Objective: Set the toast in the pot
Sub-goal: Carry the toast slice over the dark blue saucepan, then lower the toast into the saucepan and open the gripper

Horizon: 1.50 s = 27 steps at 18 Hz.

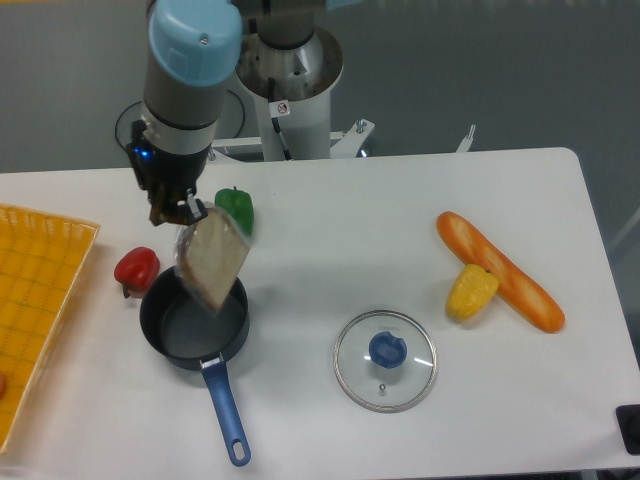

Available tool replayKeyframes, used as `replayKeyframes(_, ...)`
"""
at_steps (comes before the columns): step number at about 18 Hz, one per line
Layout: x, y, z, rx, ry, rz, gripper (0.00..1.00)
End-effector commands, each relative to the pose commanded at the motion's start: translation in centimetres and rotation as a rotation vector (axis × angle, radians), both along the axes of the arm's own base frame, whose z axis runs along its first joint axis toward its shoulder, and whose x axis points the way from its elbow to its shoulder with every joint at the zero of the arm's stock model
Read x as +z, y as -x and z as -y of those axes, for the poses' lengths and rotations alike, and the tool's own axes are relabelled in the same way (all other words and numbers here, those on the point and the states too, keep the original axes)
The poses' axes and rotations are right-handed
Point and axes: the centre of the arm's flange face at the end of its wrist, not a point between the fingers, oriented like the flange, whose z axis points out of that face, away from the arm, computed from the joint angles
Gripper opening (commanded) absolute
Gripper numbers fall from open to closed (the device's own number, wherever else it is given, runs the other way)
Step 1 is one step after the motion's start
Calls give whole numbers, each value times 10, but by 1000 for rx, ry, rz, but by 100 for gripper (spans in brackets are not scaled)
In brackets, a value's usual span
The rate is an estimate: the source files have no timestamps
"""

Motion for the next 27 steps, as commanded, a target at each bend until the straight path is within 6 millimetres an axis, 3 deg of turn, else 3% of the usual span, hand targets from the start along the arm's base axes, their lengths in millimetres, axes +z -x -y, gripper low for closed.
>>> replayKeyframes(10, -15, -23, -26, 26, -12, 2, 0)
replayKeyframes(21, -24, -24, -29, 22, 0, 5, 0)
replayKeyframes(24, -25, -26, -32, -3, -22, -12, 19)
replayKeyframes(26, -27, -25, -34, -2, -38, -21, 40)
replayKeyframes(27, -29, -25, -35, -2, -38, -21, 43)
